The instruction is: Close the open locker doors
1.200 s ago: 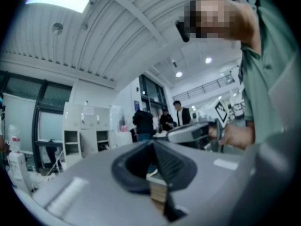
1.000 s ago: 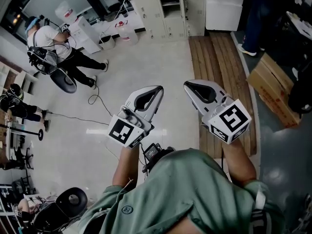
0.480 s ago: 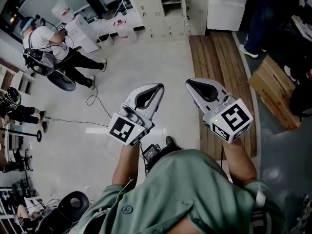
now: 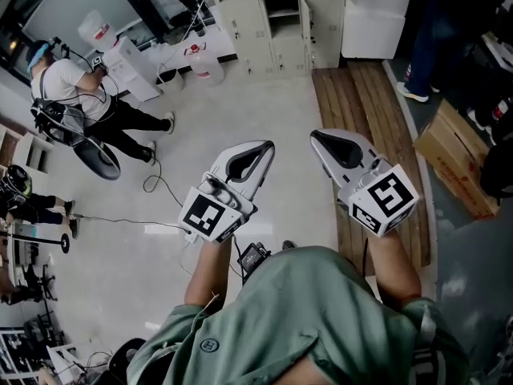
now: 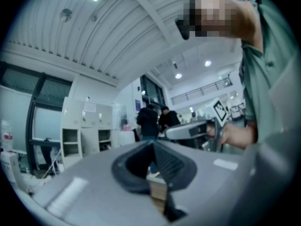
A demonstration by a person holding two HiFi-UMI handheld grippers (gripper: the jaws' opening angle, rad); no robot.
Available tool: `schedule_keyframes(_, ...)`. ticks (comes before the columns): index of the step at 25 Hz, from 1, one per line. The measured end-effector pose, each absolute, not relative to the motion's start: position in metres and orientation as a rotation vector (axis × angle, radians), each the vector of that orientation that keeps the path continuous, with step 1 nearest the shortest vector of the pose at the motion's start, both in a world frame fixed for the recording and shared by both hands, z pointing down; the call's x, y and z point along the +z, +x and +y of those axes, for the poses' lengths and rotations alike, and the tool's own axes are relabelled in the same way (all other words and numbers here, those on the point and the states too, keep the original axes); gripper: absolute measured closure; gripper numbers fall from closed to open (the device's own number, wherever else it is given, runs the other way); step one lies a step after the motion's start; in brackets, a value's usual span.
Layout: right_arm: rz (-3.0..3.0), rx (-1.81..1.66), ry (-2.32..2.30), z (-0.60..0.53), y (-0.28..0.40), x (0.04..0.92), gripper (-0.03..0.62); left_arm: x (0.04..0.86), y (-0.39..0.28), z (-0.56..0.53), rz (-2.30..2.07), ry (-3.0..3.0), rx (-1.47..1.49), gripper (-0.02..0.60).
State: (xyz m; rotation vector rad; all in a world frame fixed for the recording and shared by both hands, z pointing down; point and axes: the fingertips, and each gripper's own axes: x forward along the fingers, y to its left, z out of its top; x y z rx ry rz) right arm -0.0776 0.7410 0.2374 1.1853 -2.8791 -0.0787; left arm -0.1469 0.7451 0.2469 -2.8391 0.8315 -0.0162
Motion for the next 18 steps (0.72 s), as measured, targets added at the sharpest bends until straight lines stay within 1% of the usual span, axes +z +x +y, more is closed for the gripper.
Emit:
schedule_keyframes(6, -2.866, -0.088, 1.227, 0.706, -0.086, 0.241, 0.588, 0.25, -0.16, 0.71, 0.811, -2.849, 0.017, 0.58)
schedule_keyframes(14, -2.861, -0.072, 1.209, 0.648, -0.09, 0.24, 0.588, 0.244, -0.155, 0.641, 0.817, -2.855, 0.005, 0.58)
schedule_keyframes(18, -2.89, -0.073, 1.166, 0.606, -0.088, 0.241, 0.588, 0.235, -0.146, 0.605, 0.827, -2.836, 0.067, 0.58)
